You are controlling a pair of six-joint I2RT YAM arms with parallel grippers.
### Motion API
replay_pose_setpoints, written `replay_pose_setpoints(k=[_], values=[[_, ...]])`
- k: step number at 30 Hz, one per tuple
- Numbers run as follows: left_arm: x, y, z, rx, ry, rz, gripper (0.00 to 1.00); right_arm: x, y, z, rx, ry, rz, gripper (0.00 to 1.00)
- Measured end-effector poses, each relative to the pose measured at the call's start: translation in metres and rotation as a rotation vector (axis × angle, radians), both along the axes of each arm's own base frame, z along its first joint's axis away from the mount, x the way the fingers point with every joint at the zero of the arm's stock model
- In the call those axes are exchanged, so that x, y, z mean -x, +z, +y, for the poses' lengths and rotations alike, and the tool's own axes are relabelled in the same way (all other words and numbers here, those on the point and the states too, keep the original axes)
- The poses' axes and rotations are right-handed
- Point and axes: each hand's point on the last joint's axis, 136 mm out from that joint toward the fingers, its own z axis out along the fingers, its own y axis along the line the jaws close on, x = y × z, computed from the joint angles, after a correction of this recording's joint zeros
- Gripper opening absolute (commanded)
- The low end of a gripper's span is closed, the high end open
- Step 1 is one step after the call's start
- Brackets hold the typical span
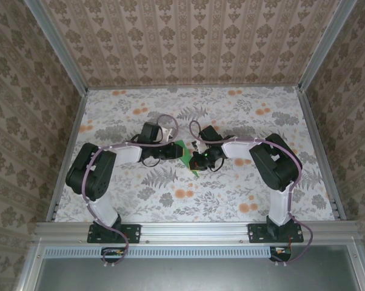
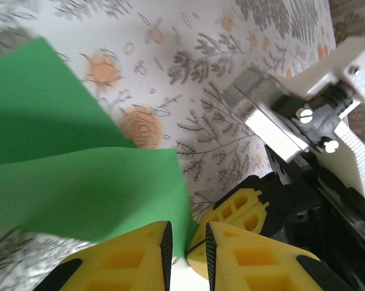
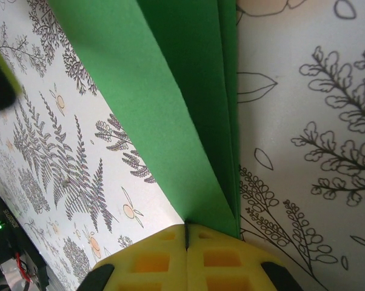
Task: Fold a paper plane with a square sheet of paper (pick it up from the middle)
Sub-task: Fold the wing for the fifth time at the center of the table.
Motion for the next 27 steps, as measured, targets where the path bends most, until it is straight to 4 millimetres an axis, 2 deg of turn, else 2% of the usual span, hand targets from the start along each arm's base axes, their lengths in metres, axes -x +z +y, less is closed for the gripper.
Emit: replay_pose_setpoints(k=[3, 8, 17, 21, 27], values=[[0.004, -0.012, -0.008, -0.014, -0.026, 0.016, 0.21, 0.0, 0.0, 0.0, 0.0, 0.0, 0.0, 0.0], [0.006, -0.033, -0.005, -0.049, -0.024, 0.048, 0.2, 0.0, 0.0, 0.0, 0.001, 0.0, 0.001, 0.0], [-0.002, -0.037, 0.0, -0.087, -0.023, 0.043, 0.18, 0.001, -0.001, -0.002, 0.005, 0.022, -0.012, 0.0], [-0.016, -0.038, 0.017, -0.095, 0.018, 0.049, 0.18, 0.003, -0.003, -0.005, -0.004, 0.034, -0.011, 0.0], [-0.052, -0.039, 0.058, -0.11, 0.13, 0.07, 0.17, 0.009, -0.003, -0.01, -0.02, 0.05, -0.001, 0.0]])
